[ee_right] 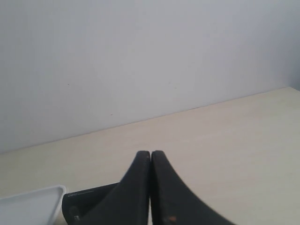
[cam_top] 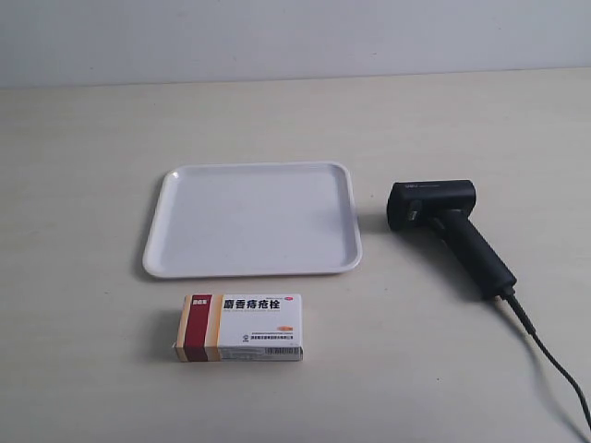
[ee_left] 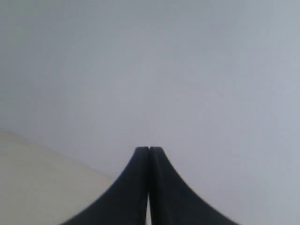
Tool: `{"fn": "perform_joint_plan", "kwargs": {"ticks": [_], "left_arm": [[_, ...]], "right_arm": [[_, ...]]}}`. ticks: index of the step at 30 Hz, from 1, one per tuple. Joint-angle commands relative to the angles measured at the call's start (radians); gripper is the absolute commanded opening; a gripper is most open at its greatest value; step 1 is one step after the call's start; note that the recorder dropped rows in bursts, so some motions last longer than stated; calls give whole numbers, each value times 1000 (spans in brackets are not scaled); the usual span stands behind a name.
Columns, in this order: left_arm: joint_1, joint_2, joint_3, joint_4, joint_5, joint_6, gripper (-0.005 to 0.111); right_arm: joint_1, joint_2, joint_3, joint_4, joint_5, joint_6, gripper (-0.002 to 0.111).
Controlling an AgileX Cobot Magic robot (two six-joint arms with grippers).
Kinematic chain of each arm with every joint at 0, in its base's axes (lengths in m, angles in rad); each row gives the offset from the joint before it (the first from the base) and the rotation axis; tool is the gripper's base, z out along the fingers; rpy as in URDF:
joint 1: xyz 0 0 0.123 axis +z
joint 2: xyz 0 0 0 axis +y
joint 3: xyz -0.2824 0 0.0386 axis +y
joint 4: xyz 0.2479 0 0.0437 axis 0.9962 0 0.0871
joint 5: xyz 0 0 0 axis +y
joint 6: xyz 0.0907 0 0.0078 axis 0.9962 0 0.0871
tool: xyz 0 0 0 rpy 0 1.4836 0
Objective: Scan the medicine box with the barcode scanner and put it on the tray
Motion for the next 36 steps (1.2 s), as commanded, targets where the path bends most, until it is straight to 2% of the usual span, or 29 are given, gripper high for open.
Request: {"fn": "perform_joint_plan", "kwargs": {"ticks": [1,3,5,8,12,14,17,19,21,24,29,33,36], "left_arm": [[-5,52,-124,99,-45,-44,0],[-5,158,-211,164,49,-43,0],[-9,300,-307,200,208,-41,0],[-52,527,-393,154,381,50,0],[-223,838,-443,-136,453,506,0],[-336,994,-476,-299,471,776,0],[-476,1180,-532,-447,482,1059,0],[-559,1278,-567,-488,482,1163,1],[-619,1368,-600,-509,472,1189,9],[-670,1464,-635,-509,467,1289,36],[-706,1573,-647,-509,460,1475,75],[-706,1630,-647,-514,465,1568,91],[-706,1674,-647,-567,436,1646,93]], "right_arm": [[-5,-7,4,44,-23,5,0],[-5,-7,4,44,-27,5,0],[-5,-7,4,44,-27,5,0],[-5,-7,4,44,-27,5,0],[-5,-7,4,44,-27,5,0],[-5,-7,4,44,-27,5,0],[-5,-7,4,44,-27,5,0],[-5,-7,4,44,-24,5,0],[-5,-7,4,44,-24,5,0],[-5,-7,4,44,-24,5,0],[-5,-7,4,44,-24,5,0],[-5,-7,4,44,-22,5,0],[-5,-7,4,44,-20,5,0]]}}
